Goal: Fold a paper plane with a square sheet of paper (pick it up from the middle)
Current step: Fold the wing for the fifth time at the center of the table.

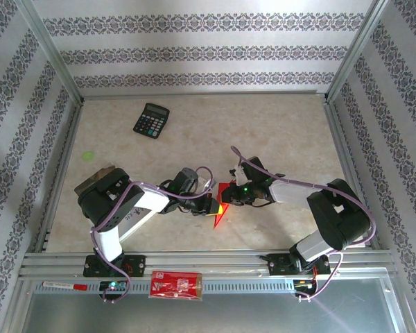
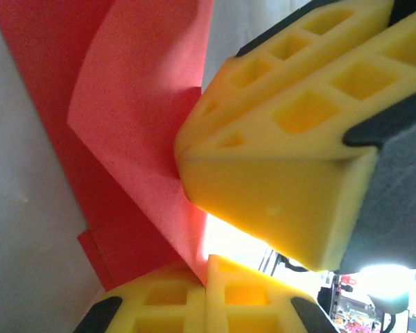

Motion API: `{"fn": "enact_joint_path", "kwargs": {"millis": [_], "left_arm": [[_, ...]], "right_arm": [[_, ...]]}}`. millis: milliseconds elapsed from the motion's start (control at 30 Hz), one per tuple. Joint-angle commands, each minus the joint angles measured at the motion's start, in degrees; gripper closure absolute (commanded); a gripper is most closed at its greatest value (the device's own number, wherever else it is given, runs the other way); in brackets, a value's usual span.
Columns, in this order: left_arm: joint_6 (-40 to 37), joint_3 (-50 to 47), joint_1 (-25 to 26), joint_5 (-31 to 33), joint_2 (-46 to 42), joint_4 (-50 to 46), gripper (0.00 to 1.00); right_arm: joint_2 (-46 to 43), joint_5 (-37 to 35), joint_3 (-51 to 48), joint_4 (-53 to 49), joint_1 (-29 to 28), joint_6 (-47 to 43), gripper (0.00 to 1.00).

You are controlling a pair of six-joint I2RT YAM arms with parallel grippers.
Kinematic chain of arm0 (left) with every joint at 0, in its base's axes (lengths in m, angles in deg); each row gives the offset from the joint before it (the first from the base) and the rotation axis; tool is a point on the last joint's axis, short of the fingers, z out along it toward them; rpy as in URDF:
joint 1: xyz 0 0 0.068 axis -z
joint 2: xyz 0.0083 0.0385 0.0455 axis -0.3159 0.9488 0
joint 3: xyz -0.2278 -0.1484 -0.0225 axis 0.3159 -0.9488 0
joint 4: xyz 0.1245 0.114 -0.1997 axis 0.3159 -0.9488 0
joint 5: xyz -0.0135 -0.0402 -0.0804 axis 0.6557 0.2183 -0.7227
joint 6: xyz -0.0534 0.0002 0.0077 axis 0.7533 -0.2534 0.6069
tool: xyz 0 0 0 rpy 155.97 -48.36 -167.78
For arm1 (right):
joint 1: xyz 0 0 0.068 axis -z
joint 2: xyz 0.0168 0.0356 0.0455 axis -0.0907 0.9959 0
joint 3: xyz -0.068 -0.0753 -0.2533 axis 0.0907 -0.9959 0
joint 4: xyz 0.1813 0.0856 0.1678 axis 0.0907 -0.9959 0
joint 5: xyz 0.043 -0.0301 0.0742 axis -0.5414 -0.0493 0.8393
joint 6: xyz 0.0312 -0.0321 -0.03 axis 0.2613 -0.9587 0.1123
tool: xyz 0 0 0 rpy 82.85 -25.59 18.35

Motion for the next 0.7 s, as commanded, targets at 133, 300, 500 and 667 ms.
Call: {"fn": "enact_joint_path", "kwargs": {"millis": [133, 300, 500, 667], "left_arm": [[2.56, -0.98, -1.29, -1.95, 2.14, 6.2, 1.0], [2.82, -0.9, -1.37, -1.99, 3.27, 5.97, 1.0], [3.34, -1.01, -1.54, -1.55, 3.99, 5.92, 1.0], [3.88, -1.46, -1.73, -0.89, 4.19, 5.3, 1.0]], "right_arm": [[0.91, 0.45, -0.61, -0.1, 0.54, -0.02, 0.87], [2.44, -0.11, -0.19, 0.17, 0.48, -0.48, 0.87], [3.57, -0.24, -0.08, 0.39, 0.19, -0.6, 0.87], [3.73, -1.13, -0.16, 0.18, -0.17, -0.82, 0.87]]}}
